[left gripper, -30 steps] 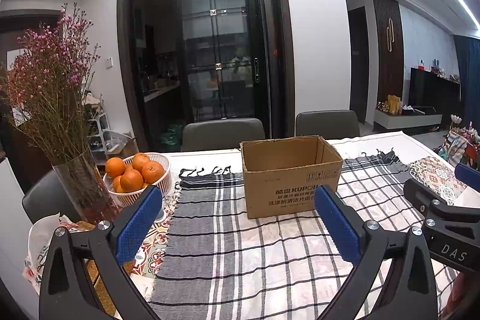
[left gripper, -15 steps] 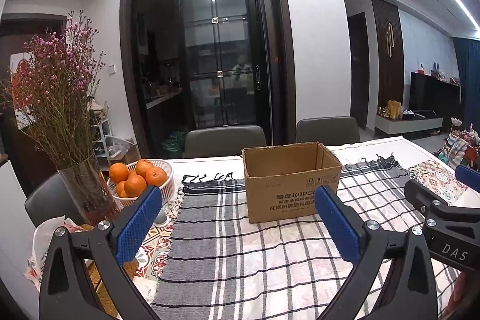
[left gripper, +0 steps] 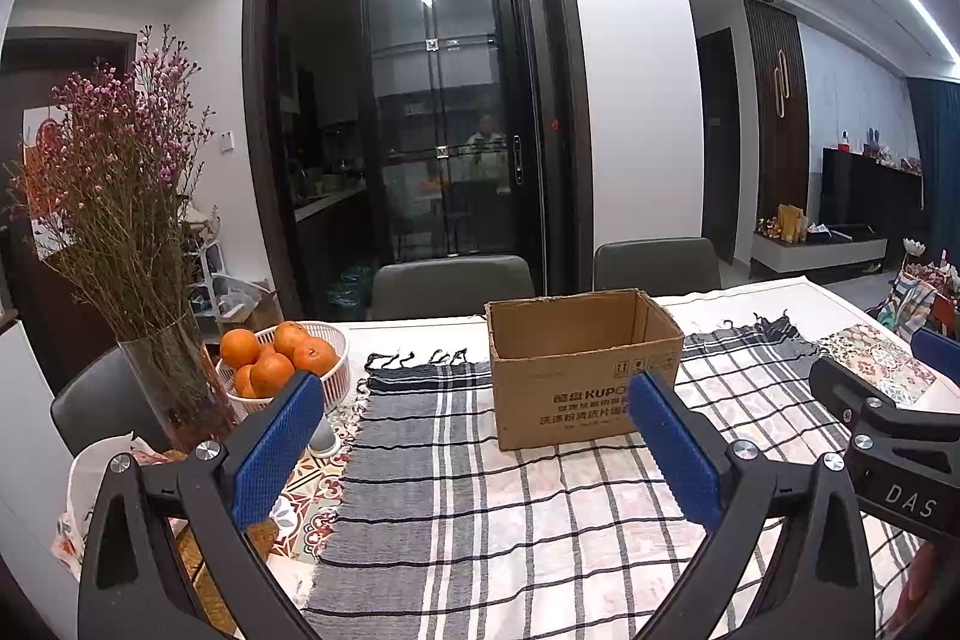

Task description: Organize rigid objects

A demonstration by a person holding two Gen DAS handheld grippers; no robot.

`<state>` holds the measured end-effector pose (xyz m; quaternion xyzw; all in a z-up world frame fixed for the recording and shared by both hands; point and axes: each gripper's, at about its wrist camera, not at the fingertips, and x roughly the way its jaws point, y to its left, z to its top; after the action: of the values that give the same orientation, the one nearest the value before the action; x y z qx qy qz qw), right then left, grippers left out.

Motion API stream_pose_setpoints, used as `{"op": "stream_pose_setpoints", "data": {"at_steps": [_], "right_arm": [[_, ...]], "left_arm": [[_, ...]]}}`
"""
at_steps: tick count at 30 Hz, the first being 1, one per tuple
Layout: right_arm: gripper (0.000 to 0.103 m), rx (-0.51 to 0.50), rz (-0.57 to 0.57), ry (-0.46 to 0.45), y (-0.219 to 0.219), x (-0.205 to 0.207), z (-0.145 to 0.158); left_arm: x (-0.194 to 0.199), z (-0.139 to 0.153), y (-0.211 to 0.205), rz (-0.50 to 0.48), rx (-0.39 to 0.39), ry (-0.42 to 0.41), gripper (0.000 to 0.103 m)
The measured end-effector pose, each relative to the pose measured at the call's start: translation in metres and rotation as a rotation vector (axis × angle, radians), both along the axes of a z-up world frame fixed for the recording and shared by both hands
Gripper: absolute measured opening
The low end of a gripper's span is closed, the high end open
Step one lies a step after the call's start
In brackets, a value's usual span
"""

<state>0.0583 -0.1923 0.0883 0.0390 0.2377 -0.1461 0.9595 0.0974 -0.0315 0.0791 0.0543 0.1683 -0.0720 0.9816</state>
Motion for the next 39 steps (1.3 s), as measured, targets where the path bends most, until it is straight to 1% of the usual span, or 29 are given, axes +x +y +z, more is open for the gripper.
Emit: {"op": "stream_pose_setpoints", "data": {"at_steps": [39], "right_arm": [[0.102,0.000,0.004,-0.002,0.0006,0.0004,0.0026]], "left_arm": [[-0.0008,-0.0040,0.0034,0.009,-0.001,0.002,0.103]]}}
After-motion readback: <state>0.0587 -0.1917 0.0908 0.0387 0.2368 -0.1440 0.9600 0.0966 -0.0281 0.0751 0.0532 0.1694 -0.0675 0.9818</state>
